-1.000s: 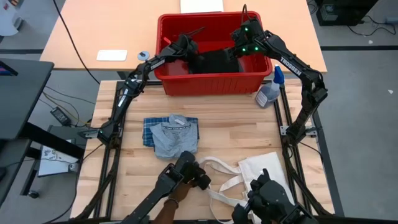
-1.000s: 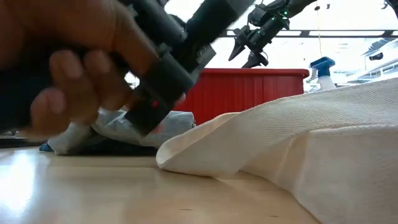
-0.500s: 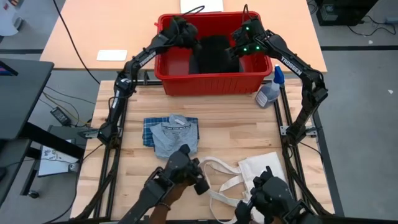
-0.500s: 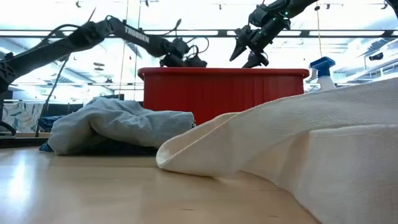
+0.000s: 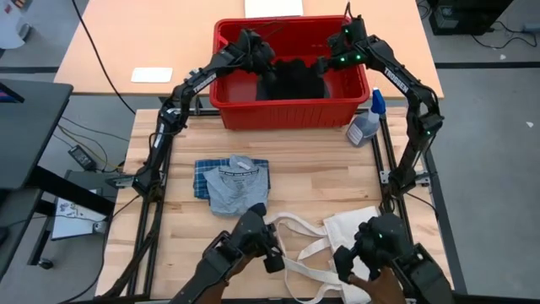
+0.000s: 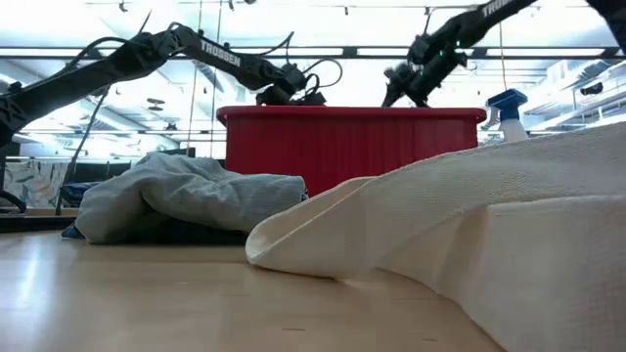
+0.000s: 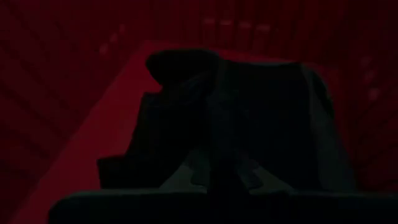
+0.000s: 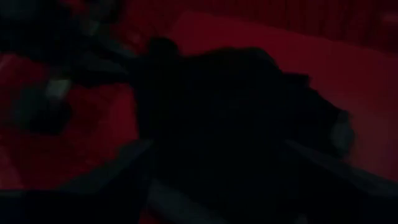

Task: Fold laundry
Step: Remove the black shirt from the red organizer bin

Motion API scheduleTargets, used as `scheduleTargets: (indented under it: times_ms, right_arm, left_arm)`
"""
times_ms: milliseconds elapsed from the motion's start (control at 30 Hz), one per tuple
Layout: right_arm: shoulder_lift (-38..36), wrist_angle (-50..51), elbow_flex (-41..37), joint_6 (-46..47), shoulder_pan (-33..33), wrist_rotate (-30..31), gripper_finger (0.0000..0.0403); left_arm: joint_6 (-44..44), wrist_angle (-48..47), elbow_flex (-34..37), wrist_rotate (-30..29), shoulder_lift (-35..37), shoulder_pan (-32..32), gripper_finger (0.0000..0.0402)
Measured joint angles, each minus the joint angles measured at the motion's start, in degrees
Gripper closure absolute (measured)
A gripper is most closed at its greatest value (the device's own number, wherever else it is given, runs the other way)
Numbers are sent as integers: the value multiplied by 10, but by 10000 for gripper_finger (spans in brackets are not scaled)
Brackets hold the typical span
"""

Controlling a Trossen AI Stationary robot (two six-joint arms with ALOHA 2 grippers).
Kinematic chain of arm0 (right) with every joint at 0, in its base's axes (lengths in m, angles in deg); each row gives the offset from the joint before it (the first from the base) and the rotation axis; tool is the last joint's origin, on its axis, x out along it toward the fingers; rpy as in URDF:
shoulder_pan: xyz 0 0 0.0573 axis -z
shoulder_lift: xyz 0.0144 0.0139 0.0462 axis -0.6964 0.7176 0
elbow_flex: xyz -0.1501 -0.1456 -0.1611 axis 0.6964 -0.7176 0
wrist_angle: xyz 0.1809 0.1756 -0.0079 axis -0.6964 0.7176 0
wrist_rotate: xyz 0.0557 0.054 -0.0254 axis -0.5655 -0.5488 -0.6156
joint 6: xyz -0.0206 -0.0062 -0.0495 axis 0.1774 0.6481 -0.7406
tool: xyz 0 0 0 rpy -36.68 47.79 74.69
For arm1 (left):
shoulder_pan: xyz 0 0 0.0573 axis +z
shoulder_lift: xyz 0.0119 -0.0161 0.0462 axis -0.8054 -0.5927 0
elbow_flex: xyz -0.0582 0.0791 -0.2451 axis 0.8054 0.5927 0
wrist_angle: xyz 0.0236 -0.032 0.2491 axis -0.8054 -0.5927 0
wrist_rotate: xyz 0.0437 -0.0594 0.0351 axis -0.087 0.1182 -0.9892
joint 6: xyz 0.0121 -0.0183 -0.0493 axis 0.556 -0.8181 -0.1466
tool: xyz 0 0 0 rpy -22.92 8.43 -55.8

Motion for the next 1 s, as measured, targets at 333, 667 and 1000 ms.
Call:
scheduleTargets:
  times_ms: [333,667,1000]
  right_arm:
    - [78,8,0,23,6,-12,8]
    - [91,36,0,38,7,13,3]
    - [91,11,-33,39,24,18,3]
  left_arm:
    - [8,135,65,-114,-36,-13,321]
    - [-66,144,68,-145,-59,-11,130]
    - [-100,108,33,-113,0,-13,85]
